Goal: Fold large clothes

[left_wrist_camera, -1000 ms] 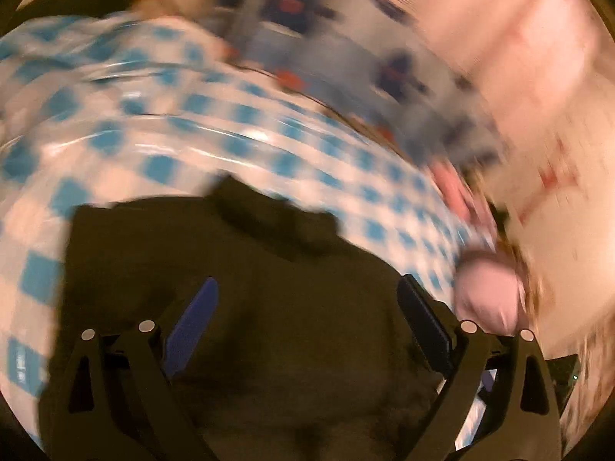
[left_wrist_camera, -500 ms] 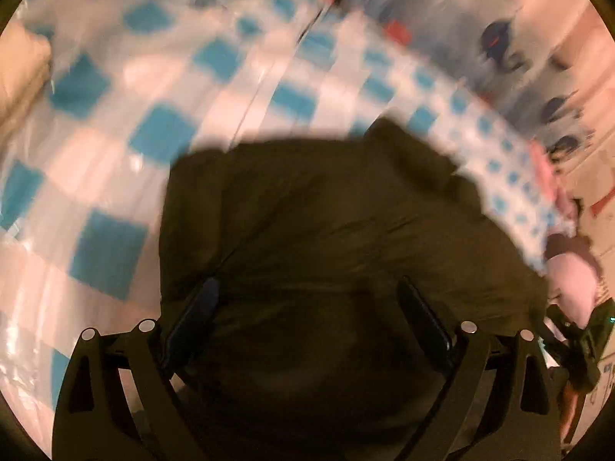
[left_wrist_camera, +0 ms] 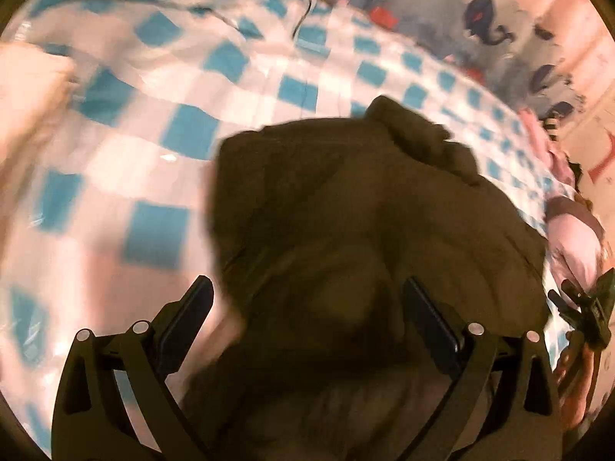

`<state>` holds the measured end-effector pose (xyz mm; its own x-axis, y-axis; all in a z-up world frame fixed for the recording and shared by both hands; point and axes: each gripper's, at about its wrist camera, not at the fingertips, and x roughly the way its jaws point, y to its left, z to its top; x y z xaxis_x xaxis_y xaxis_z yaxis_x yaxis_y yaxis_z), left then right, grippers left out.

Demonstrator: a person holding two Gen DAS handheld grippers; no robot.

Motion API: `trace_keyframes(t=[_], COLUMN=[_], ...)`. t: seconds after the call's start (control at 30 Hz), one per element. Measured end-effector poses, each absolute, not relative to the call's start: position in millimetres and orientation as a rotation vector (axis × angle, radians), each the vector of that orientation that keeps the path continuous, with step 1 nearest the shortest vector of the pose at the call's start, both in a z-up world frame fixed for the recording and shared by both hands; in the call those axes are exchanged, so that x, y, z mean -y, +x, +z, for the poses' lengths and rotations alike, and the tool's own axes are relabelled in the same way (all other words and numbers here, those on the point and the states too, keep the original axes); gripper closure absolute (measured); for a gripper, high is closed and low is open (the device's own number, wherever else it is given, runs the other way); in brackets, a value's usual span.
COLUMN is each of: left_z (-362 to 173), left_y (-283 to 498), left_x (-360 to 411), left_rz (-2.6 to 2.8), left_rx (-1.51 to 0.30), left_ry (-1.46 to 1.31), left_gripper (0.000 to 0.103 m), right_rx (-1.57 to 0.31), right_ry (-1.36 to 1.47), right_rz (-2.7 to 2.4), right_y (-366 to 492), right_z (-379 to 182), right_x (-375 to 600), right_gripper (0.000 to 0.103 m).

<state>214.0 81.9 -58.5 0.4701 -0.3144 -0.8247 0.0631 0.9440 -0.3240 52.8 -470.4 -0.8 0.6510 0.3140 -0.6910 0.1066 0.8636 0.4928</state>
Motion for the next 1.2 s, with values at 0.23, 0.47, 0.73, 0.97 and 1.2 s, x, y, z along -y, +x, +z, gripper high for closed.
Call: trace_keyframes(t=[0.23, 0.47, 0.73, 0.97, 1.2], left_z=[-60, -104, -122, -122, -129], left_y=[76, -12, -56, -78, -79], left_x=[-175, -222, -207, -192, -182], left_rz=[-0.218, -0.196, -0.231, -0.300, -0.334], left_rx=[-1.126, -1.197, -1.216, -1.223, -1.264], left_ry=[-0.319, -0.530, -0.578, -0.613, -0.619], left_gripper=[0.008, 0.008, 0.008, 0.008, 0.008], right_rx=[-0.949, -0.947, -0.938, -0.955, -0.986], right_ry=[0.594, 0.789, 0.907, 1.012, 1.097], right_rz=[0.165, 0.267, 0.371, 0.423, 0.476], right_y=[-106, -203, -231, -249, -257], right_z=[-23, -49, -53, -66, -75], right_x=[508, 518, 496, 494, 488], right_gripper=[0.007, 0.007, 0.007, 0.007, 0.007])
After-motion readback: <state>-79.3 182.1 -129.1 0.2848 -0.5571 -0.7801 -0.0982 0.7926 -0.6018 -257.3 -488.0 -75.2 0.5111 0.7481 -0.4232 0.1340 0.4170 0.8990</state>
